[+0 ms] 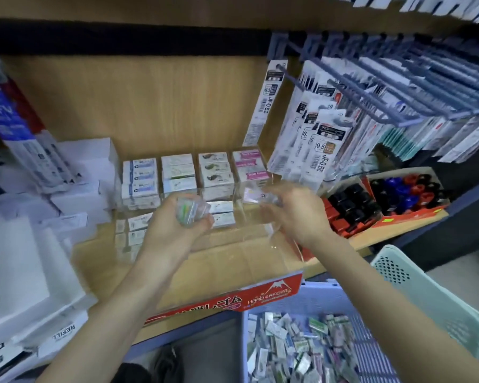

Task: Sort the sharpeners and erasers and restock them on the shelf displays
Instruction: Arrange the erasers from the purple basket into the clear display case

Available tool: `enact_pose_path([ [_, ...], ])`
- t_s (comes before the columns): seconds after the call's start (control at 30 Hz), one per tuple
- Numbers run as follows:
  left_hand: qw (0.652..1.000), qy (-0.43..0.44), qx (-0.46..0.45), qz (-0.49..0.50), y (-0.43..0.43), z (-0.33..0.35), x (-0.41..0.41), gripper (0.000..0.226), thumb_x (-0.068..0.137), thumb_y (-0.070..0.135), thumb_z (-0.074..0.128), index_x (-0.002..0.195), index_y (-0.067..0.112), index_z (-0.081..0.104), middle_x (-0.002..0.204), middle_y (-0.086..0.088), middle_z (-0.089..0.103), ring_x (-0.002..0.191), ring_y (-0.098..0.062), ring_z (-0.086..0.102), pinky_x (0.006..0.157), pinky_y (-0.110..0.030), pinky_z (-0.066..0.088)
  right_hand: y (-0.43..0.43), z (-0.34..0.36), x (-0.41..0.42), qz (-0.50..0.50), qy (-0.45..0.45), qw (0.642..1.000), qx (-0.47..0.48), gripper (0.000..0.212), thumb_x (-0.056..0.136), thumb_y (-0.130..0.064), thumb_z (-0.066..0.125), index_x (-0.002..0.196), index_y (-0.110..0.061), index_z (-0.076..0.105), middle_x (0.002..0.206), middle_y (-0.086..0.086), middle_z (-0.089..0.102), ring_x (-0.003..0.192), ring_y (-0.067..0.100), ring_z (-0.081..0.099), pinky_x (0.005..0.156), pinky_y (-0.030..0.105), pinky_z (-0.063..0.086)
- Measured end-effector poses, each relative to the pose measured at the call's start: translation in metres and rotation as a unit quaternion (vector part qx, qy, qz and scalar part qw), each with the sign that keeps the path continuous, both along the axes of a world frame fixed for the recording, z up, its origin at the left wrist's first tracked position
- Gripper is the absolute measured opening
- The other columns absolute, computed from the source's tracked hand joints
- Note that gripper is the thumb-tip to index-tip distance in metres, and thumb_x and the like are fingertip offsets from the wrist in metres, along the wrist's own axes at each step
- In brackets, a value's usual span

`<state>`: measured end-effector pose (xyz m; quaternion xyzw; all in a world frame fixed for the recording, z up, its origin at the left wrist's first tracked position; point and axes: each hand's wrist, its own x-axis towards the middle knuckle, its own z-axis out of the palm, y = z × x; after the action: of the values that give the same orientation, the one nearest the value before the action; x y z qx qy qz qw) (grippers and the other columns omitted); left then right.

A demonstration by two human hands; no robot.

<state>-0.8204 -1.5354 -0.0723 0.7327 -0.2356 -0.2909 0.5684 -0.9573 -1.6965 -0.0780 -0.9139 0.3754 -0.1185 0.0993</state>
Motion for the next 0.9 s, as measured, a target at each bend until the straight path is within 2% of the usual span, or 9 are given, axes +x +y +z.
enact_pose_path([
  [0.07, 1.000, 0.008, 0.016, 0.009, 0.000, -0.003, 0.001, 0.025, 0.082, 0.013, 0.070, 0.084, 0.034, 0.055, 0.074, 0.005, 0.055, 0.054, -0.010, 0.045, 0.039, -0.020, 0.032, -0.017, -0.005, 0.006, 0.003, 0.111, 0.993, -0.050, 0.030, 0.090, -0.036, 0.055, 0.116, -0.023, 0.064, 0.113, 0.007, 0.063, 0.105, 0.027, 0.058, 0.081, 0.035, 0.049],
  [0.23, 0.999, 0.042, 0.024, 0.021, -0.004, -0.006, 0.000, 0.027, 0.080, 0.010, 0.071, 0.085, 0.033, 0.058, 0.078, 0.002, 0.060, 0.053, -0.014, 0.046, 0.046, -0.026, 0.037, -0.031, -0.024, 0.023, 0.019, 0.134, 0.990, -0.047, 0.027, 0.090, -0.032, 0.054, 0.116, -0.027, 0.062, 0.111, 0.004, 0.064, 0.102, 0.027, 0.060, 0.077, 0.033, 0.048],
  [0.37, 0.998, 0.060, 0.032, 0.011, -0.010, -0.007, -0.002, 0.023, 0.081, 0.012, 0.070, 0.087, 0.030, 0.059, 0.077, 0.002, 0.060, 0.059, -0.014, 0.048, 0.050, -0.027, 0.039, -0.037, -0.026, 0.020, 0.052, 0.039, 0.997, 0.029, 0.031, 0.089, -0.026, 0.062, 0.120, -0.025, 0.063, 0.124, -0.001, 0.058, 0.111, 0.023, 0.056, 0.085, 0.032, 0.047],
  [0.47, 0.997, 0.072, 0.036, 0.010, -0.013, -0.007, -0.004, 0.023, 0.081, 0.009, 0.069, 0.088, 0.030, 0.059, 0.072, 0.000, 0.058, 0.057, -0.015, 0.046, 0.049, -0.027, 0.038, -0.031, -0.026, 0.005, 0.046, -0.100, 0.987, 0.113, 0.027, 0.086, -0.013, 0.065, 0.113, -0.012, 0.066, 0.112, 0.003, 0.053, 0.102, 0.019, 0.055, 0.085, 0.029, 0.044],
  [0.53, 0.996, 0.076, 0.038, 0.008, -0.013, -0.006, -0.005, 0.023, 0.082, 0.010, 0.068, 0.089, 0.029, 0.059, 0.070, -0.002, 0.056, 0.055, -0.015, 0.045, 0.048, -0.026, 0.037, -0.026, -0.021, -0.005, 0.012, -0.172, 0.963, 0.207, 0.026, 0.087, -0.009, 0.062, 0.112, -0.015, 0.060, 0.103, -0.001, 0.048, 0.093, 0.012, 0.052, 0.082, 0.025, 0.043],
  [0.67, 0.995, 0.091, 0.033, -0.003, -0.015, -0.004, -0.008, 0.023, 0.082, 0.008, 0.066, 0.092, 0.027, 0.059, 0.073, 0.000, 0.057, 0.056, -0.013, 0.047, 0.051, -0.026, 0.037, -0.018, -0.005, -0.018, -0.039, -0.277, 0.859, 0.429, 0.031, 0.078, -0.015, 0.067, 0.098, -0.020, 0.044, 0.095, 0.001, 0.051, 0.076, 0.011, 0.050, 0.067, 0.028, 0.045],
  [0.77, 0.994, 0.103, 0.035, -0.009, -0.017, -0.005, -0.009, 0.021, 0.081, 0.010, 0.067, 0.095, 0.023, 0.058, 0.070, 0.000, 0.056, 0.052, -0.011, 0.047, 0.051, -0.026, 0.037, -0.017, 0.003, -0.022, -0.024, -0.322, 0.803, 0.501, 0.030, 0.085, 0.000, 0.062, 0.111, -0.006, 0.051, 0.090, 0.010, 0.068, 0.078, 0.018, 0.064, 0.082, 0.040, 0.050],
  [0.83, 0.993, 0.109, 0.035, -0.006, -0.018, -0.007, -0.008, 0.021, 0.082, 0.011, 0.068, 0.095, 0.022, 0.058, 0.070, 0.000, 0.056, 0.051, -0.011, 0.046, 0.051, -0.025, 0.038, -0.014, 0.007, -0.021, 0.000, -0.328, 0.791, 0.517, 0.031, 0.088, 0.000, 0.060, 0.117, -0.006, 0.053, 0.091, 0.011, 0.073, 0.083, 0.016, 0.068, 0.077, 0.027, 0.053],
  [0.9, 0.993, 0.115, 0.033, -0.004, -0.018, -0.007, -0.006, 0.021, 0.082, 0.011, 0.068, 0.096, 0.021, 0.058, 0.072, -0.001, 0.056, 0.054, -0.012, 0.047, 0.052, -0.026, 0.038, -0.012, 0.010, -0.019, 0.020, -0.319, 0.801, 0.506, 0.036, 0.087, -0.001, 0.060, 0.121, -0.011, 0.052, 0.096, 0.011, 0.073, 0.089, 0.011, 0.069, 0.069, 0.014, 0.051],
])
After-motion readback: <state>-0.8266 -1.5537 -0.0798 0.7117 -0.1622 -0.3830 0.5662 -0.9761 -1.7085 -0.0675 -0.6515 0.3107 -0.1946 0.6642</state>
